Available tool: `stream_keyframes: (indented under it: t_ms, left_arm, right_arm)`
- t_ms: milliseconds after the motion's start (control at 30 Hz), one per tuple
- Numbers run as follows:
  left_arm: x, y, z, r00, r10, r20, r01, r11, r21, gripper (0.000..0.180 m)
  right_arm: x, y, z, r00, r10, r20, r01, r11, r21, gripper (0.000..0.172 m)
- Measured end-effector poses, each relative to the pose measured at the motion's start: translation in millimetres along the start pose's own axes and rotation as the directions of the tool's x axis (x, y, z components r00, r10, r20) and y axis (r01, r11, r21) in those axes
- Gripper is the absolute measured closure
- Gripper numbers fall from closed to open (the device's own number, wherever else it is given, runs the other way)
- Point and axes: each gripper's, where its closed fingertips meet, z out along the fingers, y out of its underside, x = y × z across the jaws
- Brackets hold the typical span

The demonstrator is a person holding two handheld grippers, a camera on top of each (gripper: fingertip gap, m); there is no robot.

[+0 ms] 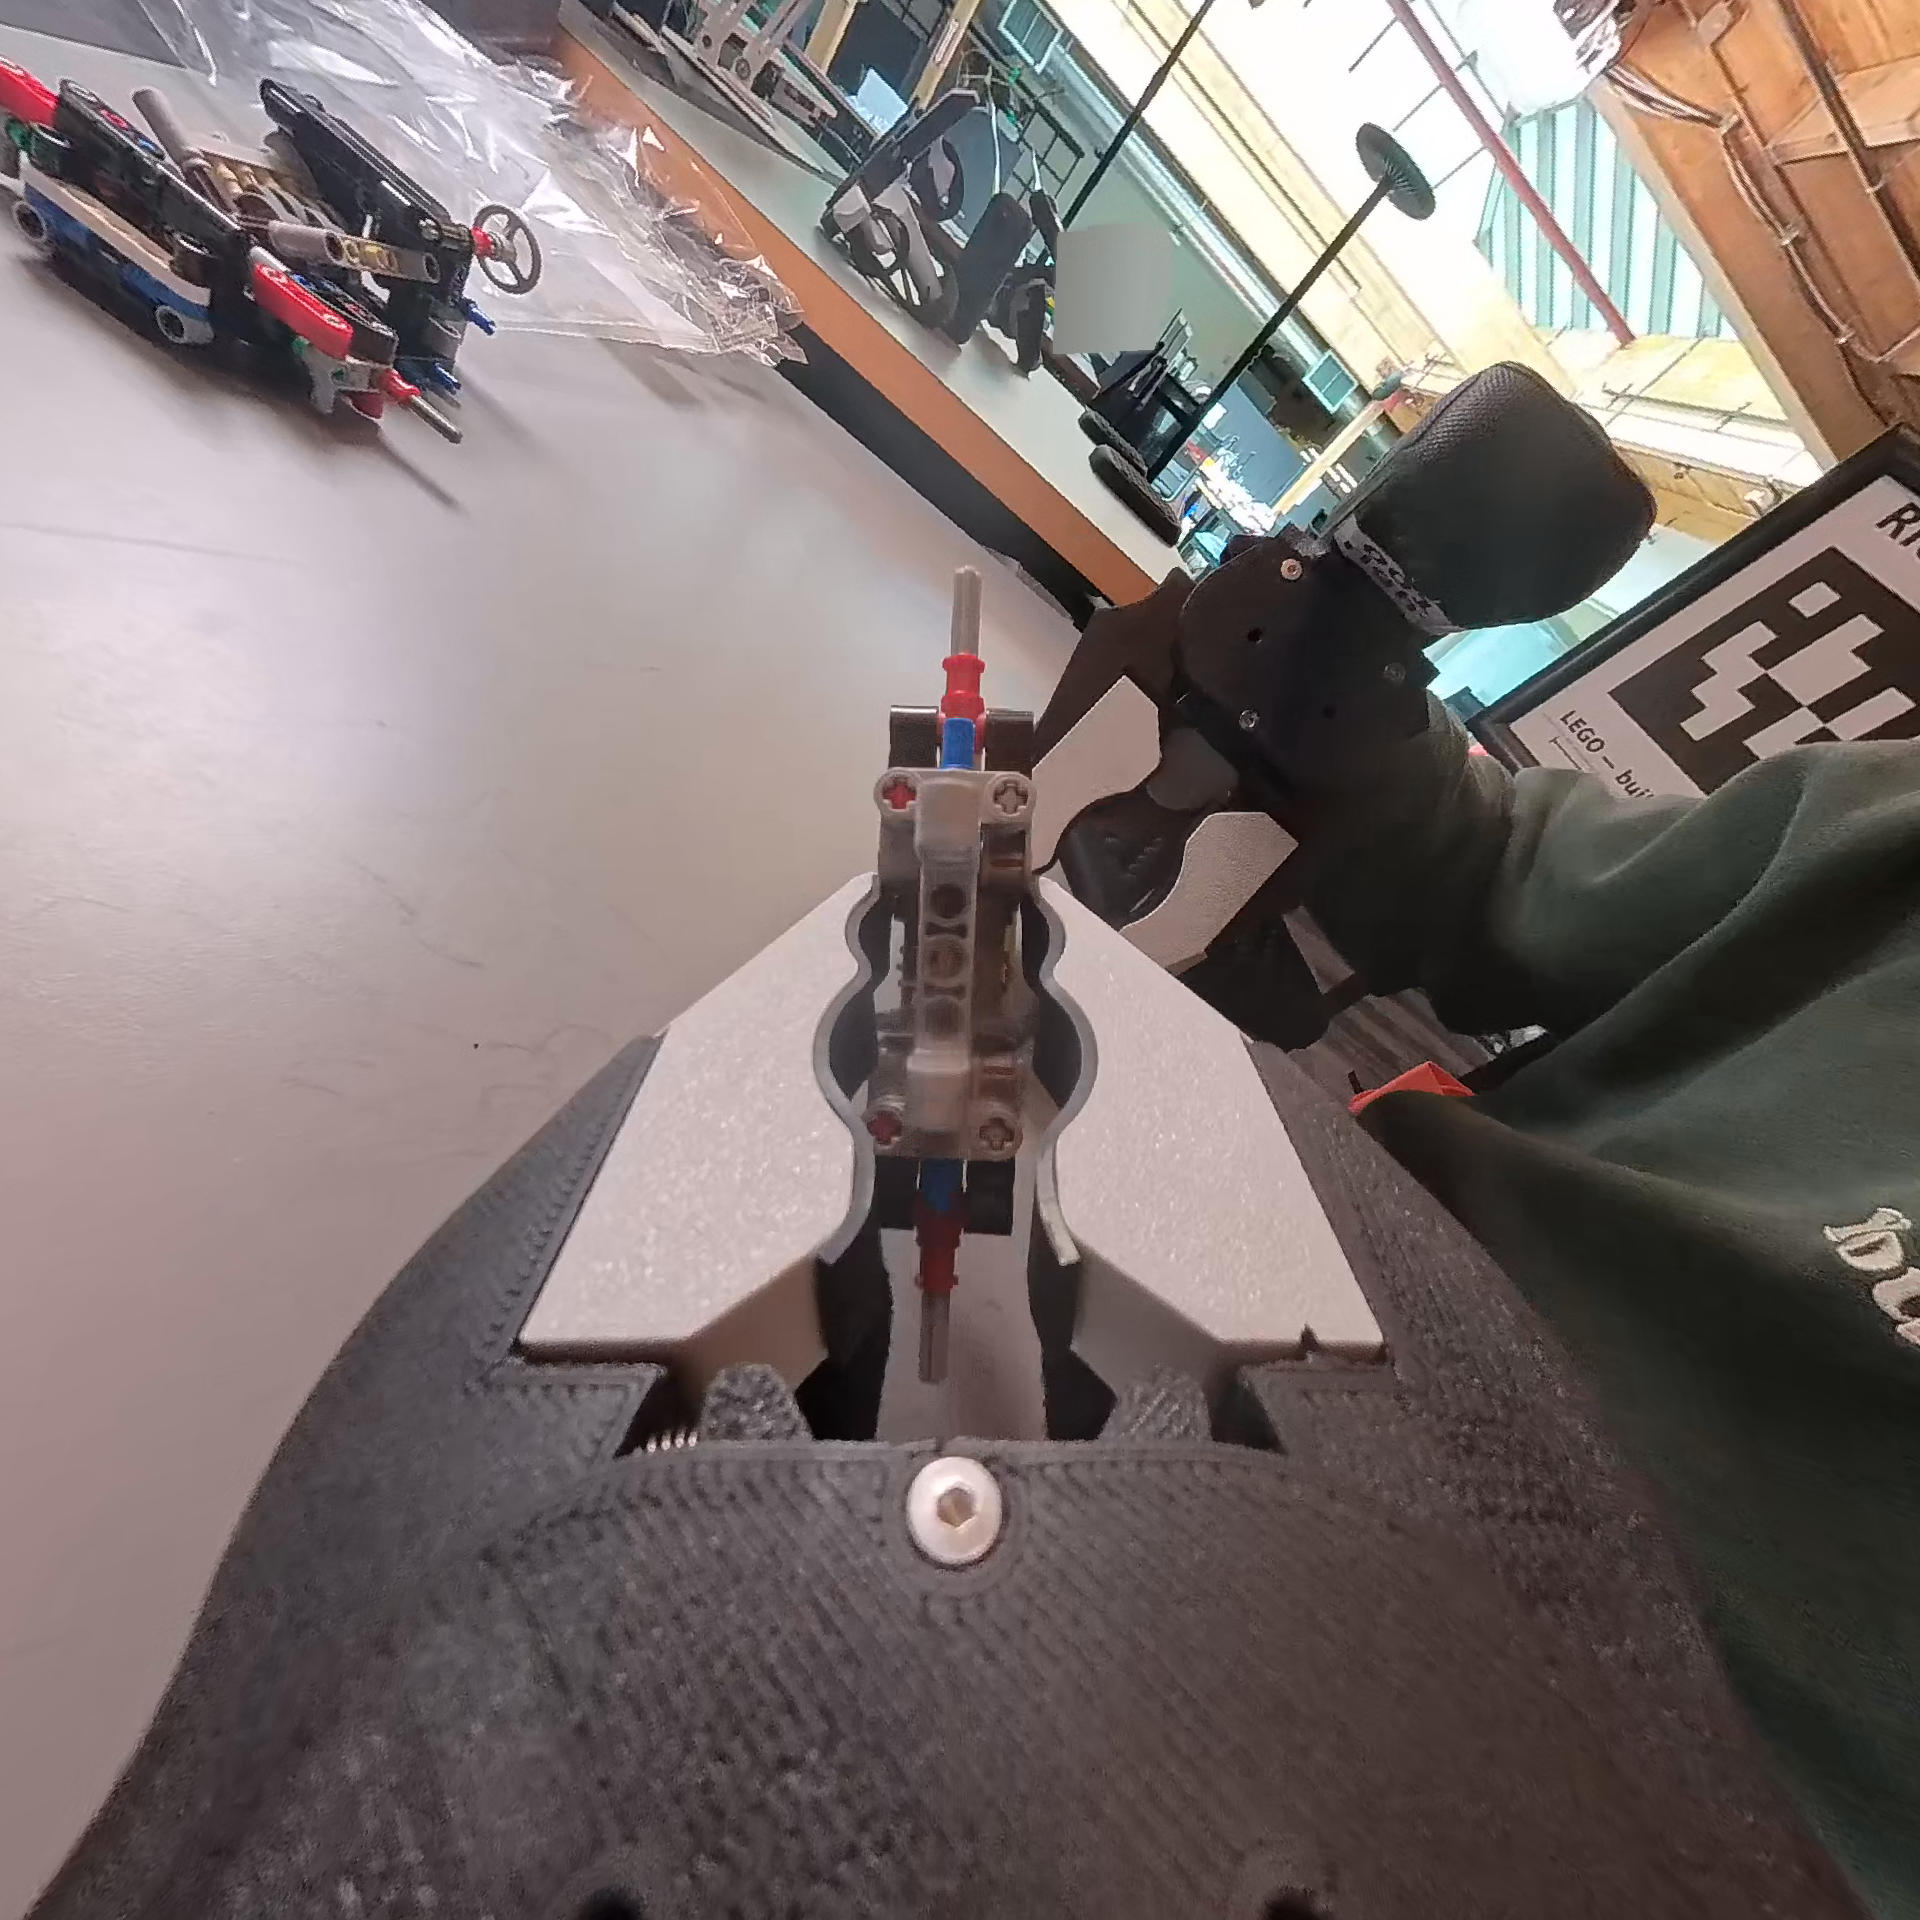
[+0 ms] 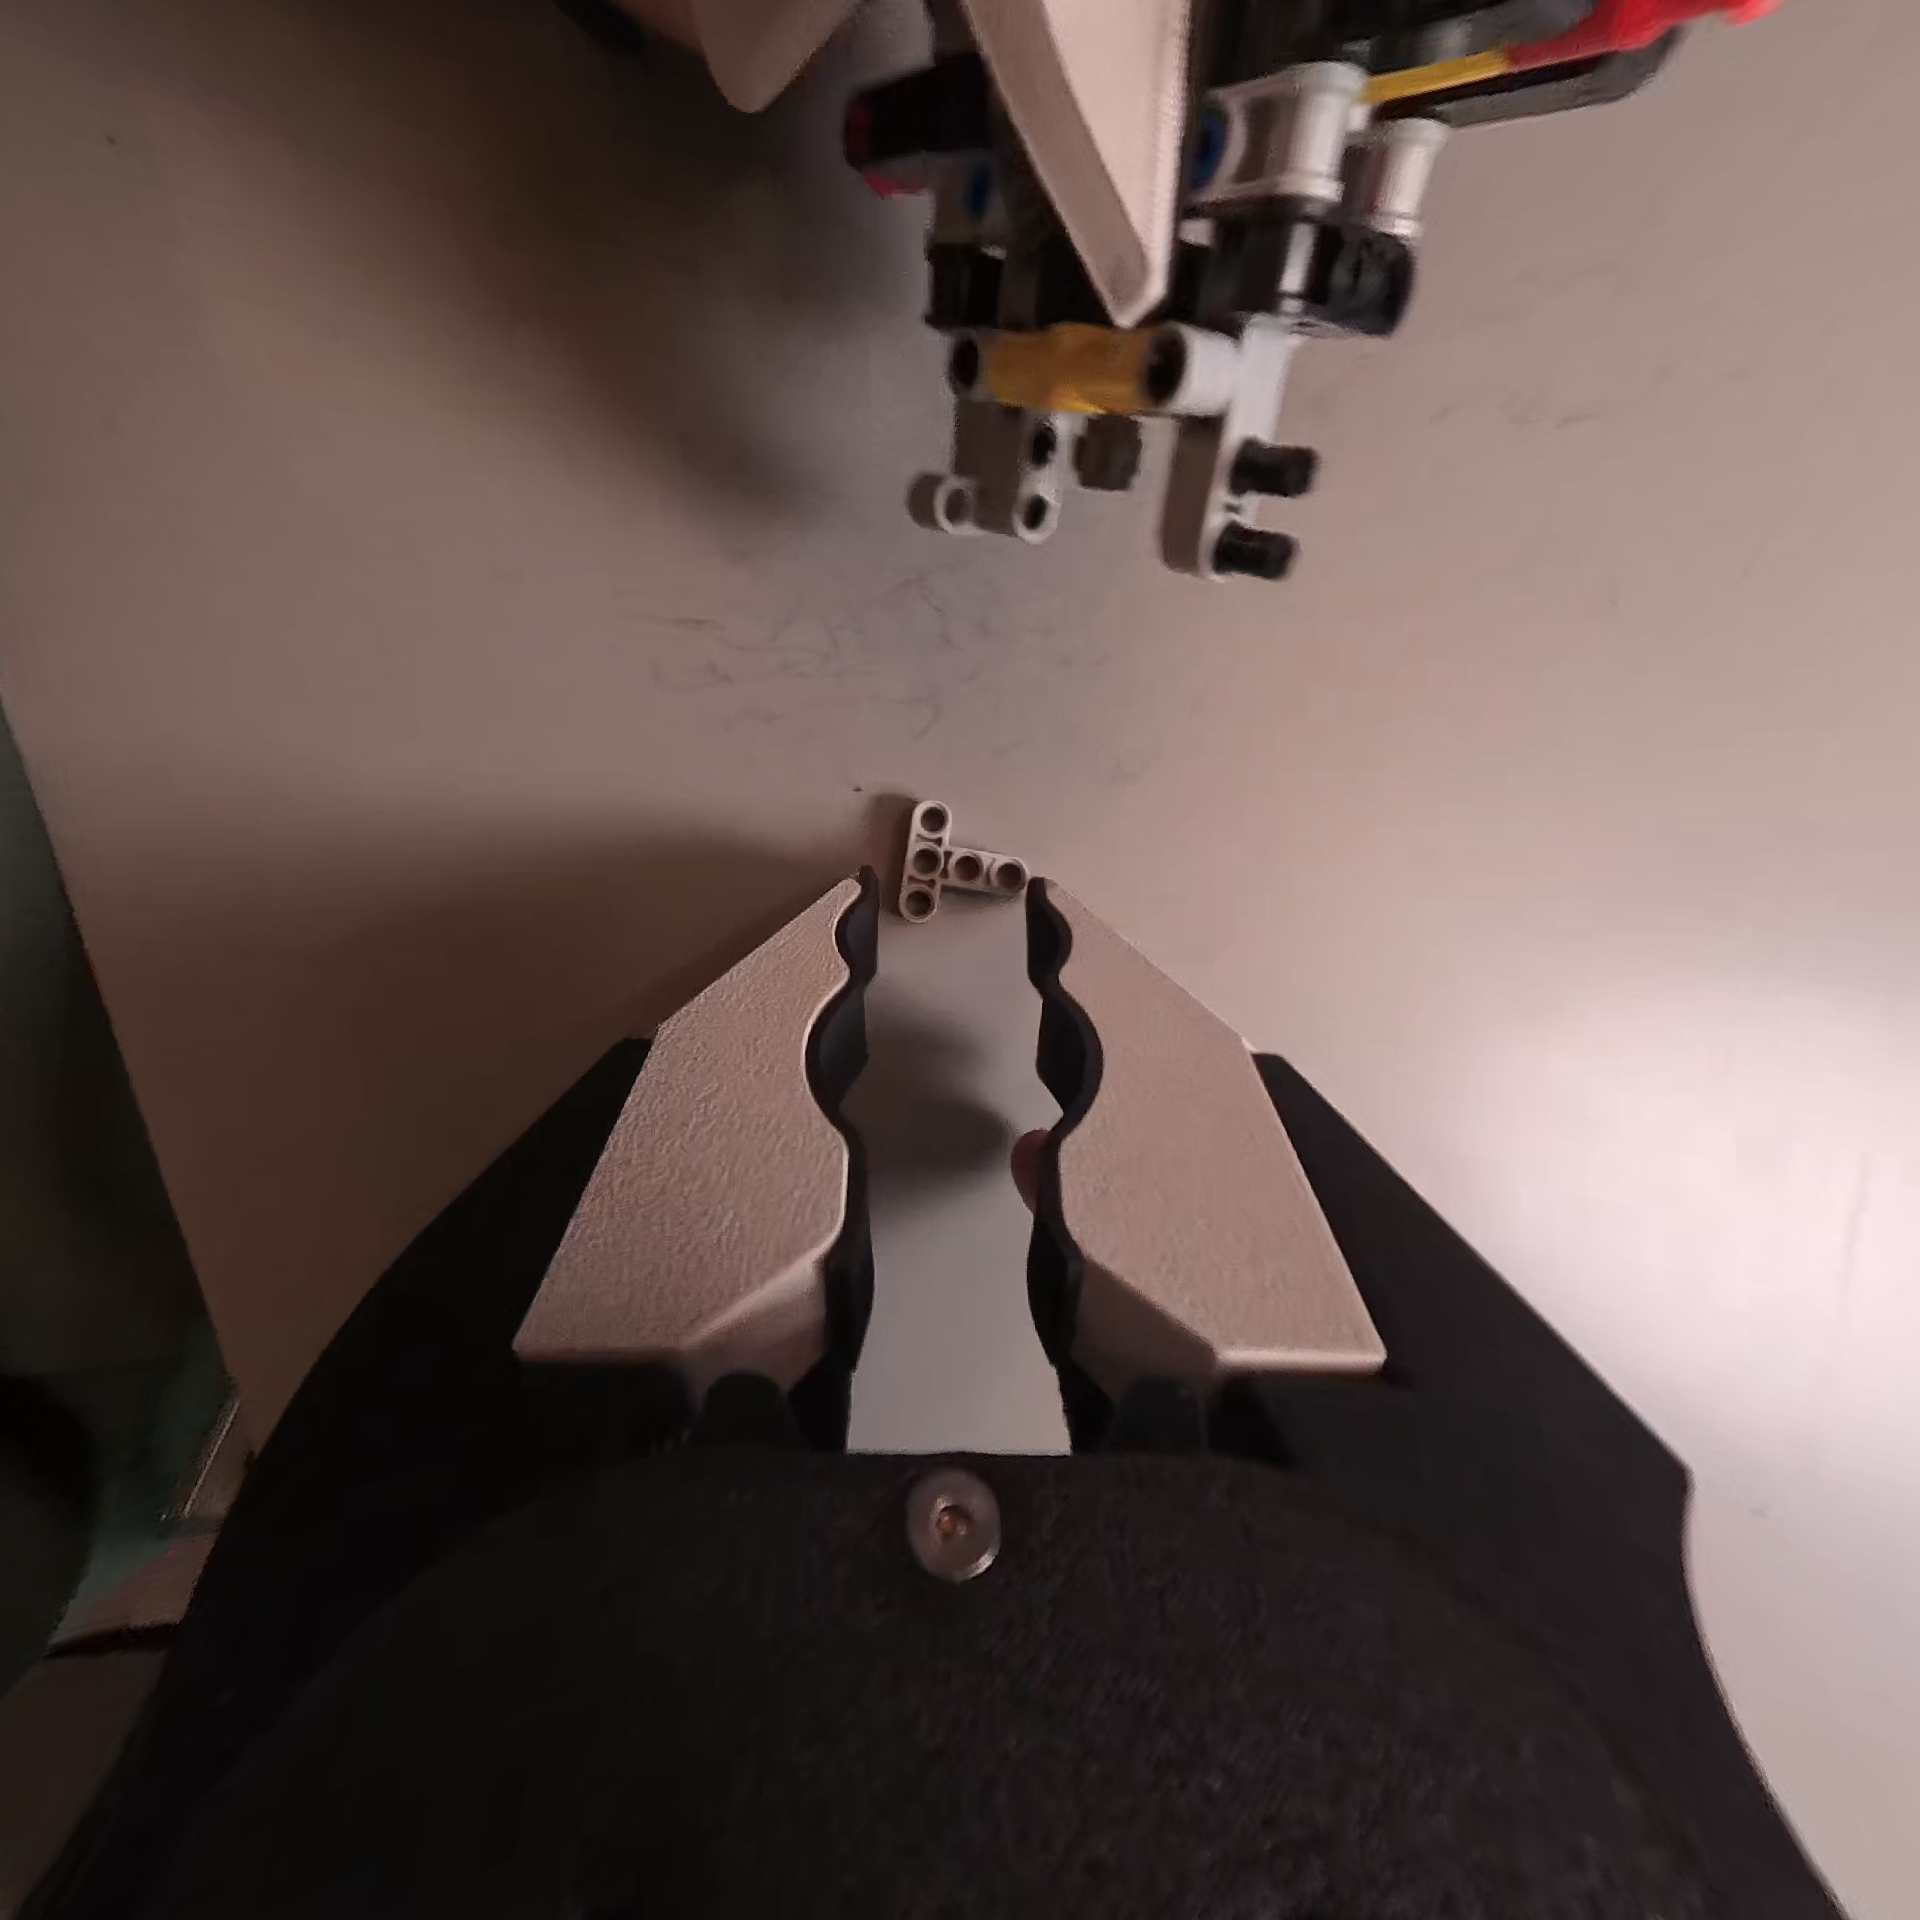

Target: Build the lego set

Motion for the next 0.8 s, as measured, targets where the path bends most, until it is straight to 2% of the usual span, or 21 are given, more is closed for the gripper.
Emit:
stream_keyframes:
  t_ms: [100,167,233,300,367,467,567,667,800]
  left_arm:
    - [0.4,1.0,0.7,1.0,0.003,-0.003,-0.003,1.0,-0.006,0.159]
    - [-0.1,0.9,0.0,1.0,0.013,0.002,-0.013,1.0,-0.011,0.159]
    - [-2.4,1.1,-1.8,0.999,0.027,0.022,-0.026,0.999,-0.025,0.16]
    - [-6.2,1.3,-3.7,0.997,0.058,0.048,-0.056,0.998,-0.04,0.159]
    - [-7.9,0.0,-4.9,0.995,0.082,0.055,-0.08,0.996,-0.038,0.159]
    - [-9.7,-1.2,-5.6,0.991,0.119,0.068,-0.116,0.992,-0.04,0.159]
    - [-11.3,0.8,-4.5,0.984,0.155,0.085,-0.15,0.987,-0.061,0.159]
    - [-12.4,2.1,-4.0,0.978,0.18,0.101,-0.173,0.982,-0.071,0.159]
    - [-15.9,0.8,-6.9,0.973,0.195,0.127,-0.187,0.98,-0.073,0.159]
  right_arm:
    - [0.5,-6.4,8.4,0.994,-0.105,0.034,0.106,0.994,-0.036,0.143]
    - [-6.8,-16.5,9.1,0.979,-0.186,0.086,0.187,0.982,-0.003,0.139]
    - [-8.4,-24.7,5.0,0.971,-0.225,0.08,0.224,0.974,0.022,0.137]
    - [-2.5,-24.0,0.9,0.985,-0.169,0.045,0.169,0.986,0.002,0.14]
    - [2.2,-15.0,-1.5,0.999,-0.048,0.01,0.049,0.998,-0.047,0.142]
    - [-8.7,-3.6,-2.4,0.996,0.083,0.028,-0.08,0.993,-0.081,0.143]
    - [-12.3,-2.6,4.5,0.995,0.092,0.039,-0.088,0.991,-0.096,0.142]
    - [-12.0,-12.4,11.8,0.996,0.04,0.073,-0.032,0.993,-0.114,0.141]
    - [-15.7,-21.1,20.0,0.981,-0.164,0.1,0.18,0.969,-0.171,0.147]
